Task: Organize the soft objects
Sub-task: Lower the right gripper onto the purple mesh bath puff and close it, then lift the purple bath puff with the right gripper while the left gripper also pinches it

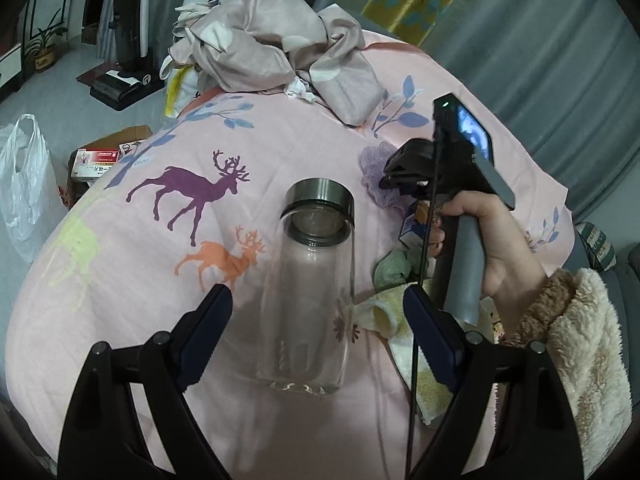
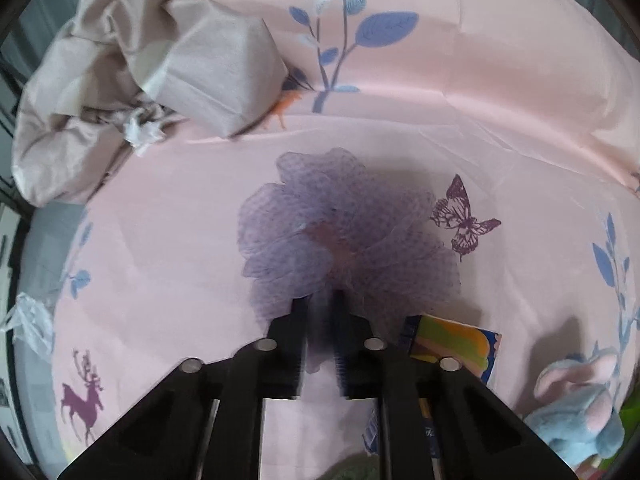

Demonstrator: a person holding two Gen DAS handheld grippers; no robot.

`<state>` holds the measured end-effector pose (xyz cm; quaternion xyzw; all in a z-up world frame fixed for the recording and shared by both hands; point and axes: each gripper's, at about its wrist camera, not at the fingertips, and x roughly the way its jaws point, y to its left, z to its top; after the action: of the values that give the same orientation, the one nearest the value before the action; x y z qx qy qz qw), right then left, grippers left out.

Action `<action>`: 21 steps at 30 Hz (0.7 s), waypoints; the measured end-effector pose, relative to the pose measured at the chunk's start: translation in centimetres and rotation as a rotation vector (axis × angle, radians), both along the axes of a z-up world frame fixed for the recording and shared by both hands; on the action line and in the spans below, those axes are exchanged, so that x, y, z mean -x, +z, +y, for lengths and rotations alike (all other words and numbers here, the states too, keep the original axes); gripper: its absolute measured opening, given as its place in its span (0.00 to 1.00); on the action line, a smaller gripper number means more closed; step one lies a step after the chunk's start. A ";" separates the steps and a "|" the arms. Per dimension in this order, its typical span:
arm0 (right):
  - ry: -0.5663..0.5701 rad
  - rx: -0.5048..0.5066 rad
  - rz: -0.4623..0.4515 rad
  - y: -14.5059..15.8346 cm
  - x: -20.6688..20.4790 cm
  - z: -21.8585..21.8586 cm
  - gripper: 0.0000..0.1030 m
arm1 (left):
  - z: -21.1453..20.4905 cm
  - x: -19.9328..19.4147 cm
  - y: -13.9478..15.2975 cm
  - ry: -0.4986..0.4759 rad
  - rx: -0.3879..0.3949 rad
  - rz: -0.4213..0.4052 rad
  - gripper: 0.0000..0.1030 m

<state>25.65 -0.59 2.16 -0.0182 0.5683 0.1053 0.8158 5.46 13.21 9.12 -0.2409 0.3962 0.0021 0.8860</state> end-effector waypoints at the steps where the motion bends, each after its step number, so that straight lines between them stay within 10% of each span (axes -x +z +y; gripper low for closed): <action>1: 0.006 -0.017 -0.004 0.5 0.1 -0.1 0.10 | -0.1 0.0 0.1 -0.002 0.001 0.000 0.84; 14: 0.210 -0.119 -0.216 17.4 16.9 -6.8 0.10 | -3.0 3.0 3.2 -0.067 -0.064 -0.068 0.84; 21: 0.209 -0.006 -0.152 13.7 25.6 -11.5 0.10 | -6.5 5.6 4.0 -0.171 -0.125 -0.077 0.84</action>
<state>0.03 -12.12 15.82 -0.0828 0.4995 0.1899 0.8412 -0.10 6.75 13.13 -0.1505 0.3799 -0.0581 0.9108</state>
